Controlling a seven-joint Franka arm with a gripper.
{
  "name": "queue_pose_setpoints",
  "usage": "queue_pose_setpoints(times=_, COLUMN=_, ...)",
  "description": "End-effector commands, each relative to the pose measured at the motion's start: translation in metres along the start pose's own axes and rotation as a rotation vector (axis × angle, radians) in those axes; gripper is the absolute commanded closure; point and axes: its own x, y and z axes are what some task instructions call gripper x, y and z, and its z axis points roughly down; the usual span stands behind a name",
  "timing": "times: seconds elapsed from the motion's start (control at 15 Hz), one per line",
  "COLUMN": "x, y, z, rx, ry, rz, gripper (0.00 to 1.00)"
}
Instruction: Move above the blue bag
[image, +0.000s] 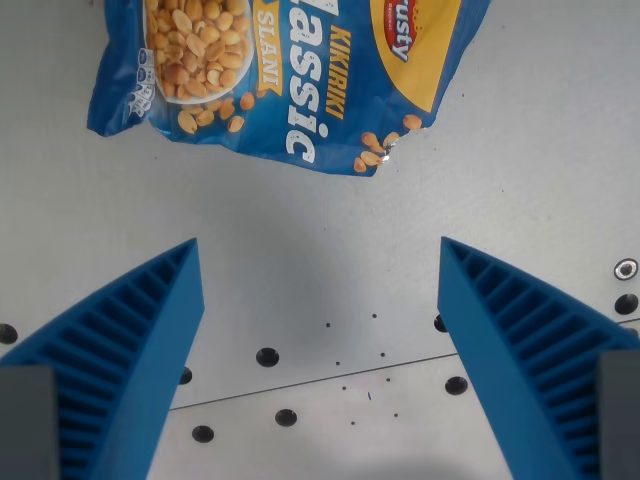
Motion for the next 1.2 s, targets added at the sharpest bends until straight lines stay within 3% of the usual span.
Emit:
queue_pose_setpoints(times=0.07, x=0.0, y=0.0, z=-0.001, rx=0.0, ry=0.002, rz=0.0, gripper=0.0)
queue_pose_setpoints(times=0.67, x=0.002, y=0.0, z=0.001, rx=0.001, ry=0.006, rz=-0.016, gripper=0.0)
queue_pose_setpoints(times=1.2, x=0.012, y=-0.001, z=0.014, rx=0.001, ry=0.016, rz=-0.062, gripper=0.0)
